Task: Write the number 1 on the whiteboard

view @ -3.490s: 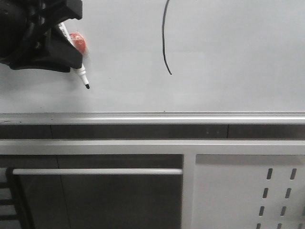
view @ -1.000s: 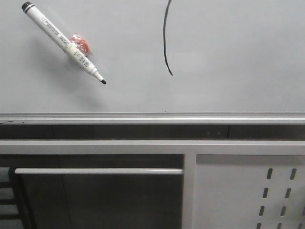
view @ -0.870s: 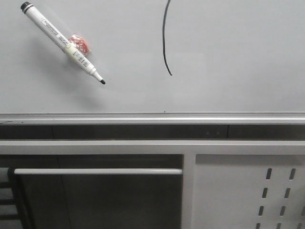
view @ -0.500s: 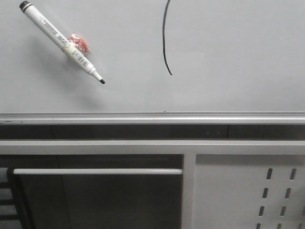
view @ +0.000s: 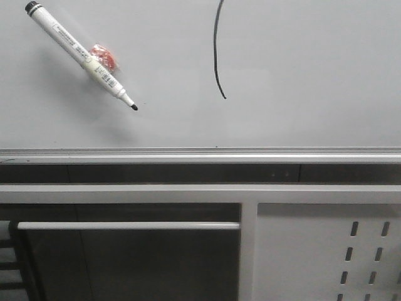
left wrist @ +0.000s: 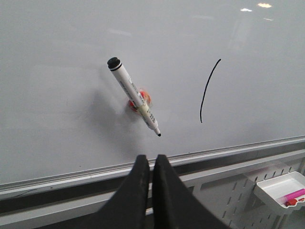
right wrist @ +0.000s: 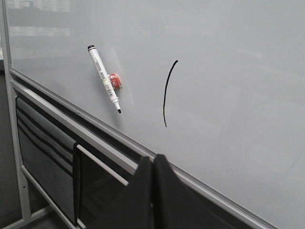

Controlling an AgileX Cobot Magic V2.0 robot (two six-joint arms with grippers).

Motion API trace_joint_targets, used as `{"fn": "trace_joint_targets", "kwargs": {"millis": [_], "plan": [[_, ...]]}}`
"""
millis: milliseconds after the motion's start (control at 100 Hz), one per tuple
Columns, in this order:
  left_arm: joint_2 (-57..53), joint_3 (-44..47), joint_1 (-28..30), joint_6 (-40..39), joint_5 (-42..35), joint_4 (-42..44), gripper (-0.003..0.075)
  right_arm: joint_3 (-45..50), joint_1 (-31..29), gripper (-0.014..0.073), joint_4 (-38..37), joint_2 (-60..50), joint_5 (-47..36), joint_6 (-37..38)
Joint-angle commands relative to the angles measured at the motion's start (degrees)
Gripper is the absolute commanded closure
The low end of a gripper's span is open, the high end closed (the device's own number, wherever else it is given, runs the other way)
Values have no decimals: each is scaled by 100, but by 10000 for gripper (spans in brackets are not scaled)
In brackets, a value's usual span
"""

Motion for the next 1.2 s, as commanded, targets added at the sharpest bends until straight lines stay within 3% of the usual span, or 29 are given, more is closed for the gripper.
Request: {"fn": "trace_joint_targets", "kwargs": {"millis": [0, 500, 640, 780, 900, 1040, 1190], "plan": [[50, -170, -5, 6, 157, 115, 738, -126, -12, 655, -53, -66, -441, 10], [50, -170, -5, 6, 157, 115, 738, -126, -12, 655, -53, -66, -410, 10], [50, -170, -5, 6, 157, 115, 738, -126, -201, 655, -383, -66, -380, -34], [50, -170, -5, 6, 157, 115, 738, 127, -1037, 655, -235, -66, -789, 169], [50, -170, -5, 6, 157, 115, 738, 412, -2176, 655, 123, -66, -1169, 232], [50, -170, -5, 6, 157, 115, 738, 598, -3453, 655, 176, -66, -1169, 624], [50, -170, -5, 6, 157, 115, 738, 608, -4306, 655, 296, -66, -1041, 801]]}}
